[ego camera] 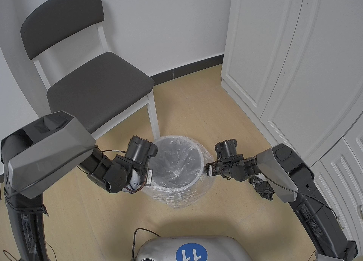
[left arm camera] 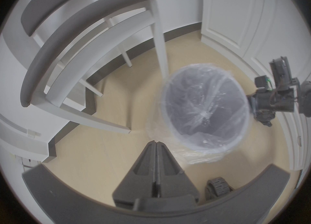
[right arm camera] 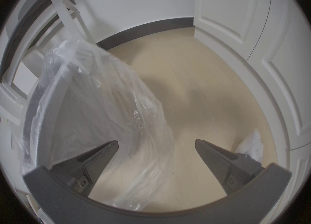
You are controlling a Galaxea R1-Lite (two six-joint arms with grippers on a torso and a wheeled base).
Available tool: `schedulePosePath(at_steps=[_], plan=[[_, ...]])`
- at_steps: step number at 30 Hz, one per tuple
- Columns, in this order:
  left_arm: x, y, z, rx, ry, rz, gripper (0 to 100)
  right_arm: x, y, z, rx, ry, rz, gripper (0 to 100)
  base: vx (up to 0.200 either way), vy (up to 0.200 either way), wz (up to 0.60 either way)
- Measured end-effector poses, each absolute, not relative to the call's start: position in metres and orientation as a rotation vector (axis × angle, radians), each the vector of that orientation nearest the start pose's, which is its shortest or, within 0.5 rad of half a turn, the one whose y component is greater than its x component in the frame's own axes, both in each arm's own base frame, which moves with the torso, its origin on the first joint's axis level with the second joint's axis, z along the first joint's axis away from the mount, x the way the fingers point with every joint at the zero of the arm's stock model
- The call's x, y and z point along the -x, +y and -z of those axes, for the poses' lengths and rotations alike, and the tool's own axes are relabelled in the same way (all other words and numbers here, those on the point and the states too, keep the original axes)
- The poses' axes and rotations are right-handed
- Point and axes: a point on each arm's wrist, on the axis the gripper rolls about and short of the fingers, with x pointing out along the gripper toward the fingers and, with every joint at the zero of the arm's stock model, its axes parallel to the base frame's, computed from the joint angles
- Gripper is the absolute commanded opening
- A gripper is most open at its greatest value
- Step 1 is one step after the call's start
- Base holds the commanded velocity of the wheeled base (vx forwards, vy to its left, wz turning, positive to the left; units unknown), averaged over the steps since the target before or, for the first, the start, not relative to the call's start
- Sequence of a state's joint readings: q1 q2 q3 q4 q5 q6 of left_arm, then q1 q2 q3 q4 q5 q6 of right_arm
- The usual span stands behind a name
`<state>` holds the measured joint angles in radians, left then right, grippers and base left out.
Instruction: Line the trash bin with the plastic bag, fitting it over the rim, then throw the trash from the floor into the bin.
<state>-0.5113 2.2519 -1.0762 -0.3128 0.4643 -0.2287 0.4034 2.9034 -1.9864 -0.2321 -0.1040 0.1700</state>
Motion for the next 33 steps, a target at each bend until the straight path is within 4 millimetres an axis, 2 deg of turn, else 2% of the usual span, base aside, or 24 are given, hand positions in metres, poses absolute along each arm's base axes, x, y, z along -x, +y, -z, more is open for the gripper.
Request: schedulePosePath(at_steps=[3,8,23,33], plan=[[-0.352,-0.171,-0.021,-0.184,0.764,-0.07,0,-0.495,0.208,0.092,-0.005,0.699,-0.236,100,0.0,0.0,0.0],[-0.357,-0.168,-0.016,-0.197,0.77,-0.077,0,-0.496,0.205,0.095,-0.015,0.703,-0.225,100,0.0,0.0,0.0],[-0.397,-0.19,0.003,-0.206,0.719,-0.056,0,-0.5,0.194,0.1,-0.031,0.711,-0.187,100,0.0,0.0,0.0],[-0.402,-0.196,0.031,-0.25,0.754,-0.051,0,-0.5,0.192,0.1,-0.03,0.71,-0.18,100,0.0,0.0,0.0]])
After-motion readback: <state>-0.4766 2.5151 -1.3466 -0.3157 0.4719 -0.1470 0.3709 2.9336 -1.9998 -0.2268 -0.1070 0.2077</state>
